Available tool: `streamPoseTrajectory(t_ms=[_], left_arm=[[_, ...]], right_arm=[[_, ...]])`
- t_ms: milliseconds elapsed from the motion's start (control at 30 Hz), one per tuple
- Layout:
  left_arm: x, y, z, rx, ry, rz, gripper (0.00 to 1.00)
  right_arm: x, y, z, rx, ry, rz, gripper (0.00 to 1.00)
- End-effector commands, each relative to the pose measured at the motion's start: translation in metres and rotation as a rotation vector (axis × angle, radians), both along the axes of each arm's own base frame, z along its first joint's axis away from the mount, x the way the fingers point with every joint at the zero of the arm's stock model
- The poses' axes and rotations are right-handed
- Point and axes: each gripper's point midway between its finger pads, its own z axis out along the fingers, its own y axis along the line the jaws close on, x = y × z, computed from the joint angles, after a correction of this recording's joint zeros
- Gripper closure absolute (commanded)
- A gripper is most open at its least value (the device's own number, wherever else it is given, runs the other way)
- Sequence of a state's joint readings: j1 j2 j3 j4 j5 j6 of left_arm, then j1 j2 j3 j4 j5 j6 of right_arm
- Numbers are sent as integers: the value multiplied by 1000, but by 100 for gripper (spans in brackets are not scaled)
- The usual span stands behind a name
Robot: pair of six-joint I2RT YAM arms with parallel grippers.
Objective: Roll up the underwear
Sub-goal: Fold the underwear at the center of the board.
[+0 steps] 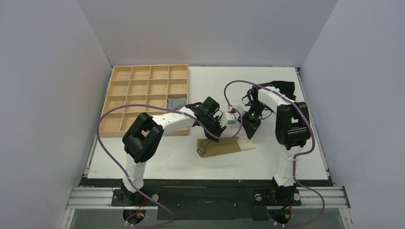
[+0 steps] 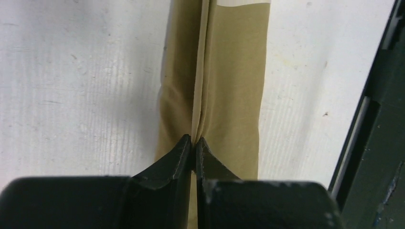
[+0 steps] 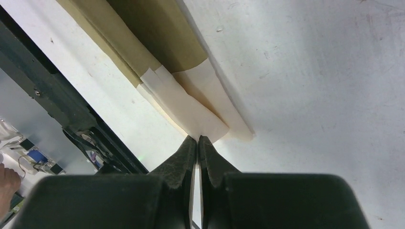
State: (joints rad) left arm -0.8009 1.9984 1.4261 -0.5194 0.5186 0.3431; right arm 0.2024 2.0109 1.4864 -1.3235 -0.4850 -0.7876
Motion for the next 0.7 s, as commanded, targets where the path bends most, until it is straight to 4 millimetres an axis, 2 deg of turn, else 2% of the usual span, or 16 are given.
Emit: streamPoseTrajectory(t_ms=[0,233,533,567,667], left_arm=[[27,-7,5,-12,-76,52,96],[34,-8,-3,2,-96,72,90],[38,-9,-5,5,-116,89,76],[39,-8,-5,8,-120,94,74],[40,-9,-1,-2,-131,101,69]], right_arm=[[11,-8,3,-42,-14,-14,100],[19,-9,1,-62,-24,-32,100],[20,-11,1,-88,-26,-42,98],[21,-12,1,-91,-33,-43,90],[22,-13,1,-104,-43,-51,78]])
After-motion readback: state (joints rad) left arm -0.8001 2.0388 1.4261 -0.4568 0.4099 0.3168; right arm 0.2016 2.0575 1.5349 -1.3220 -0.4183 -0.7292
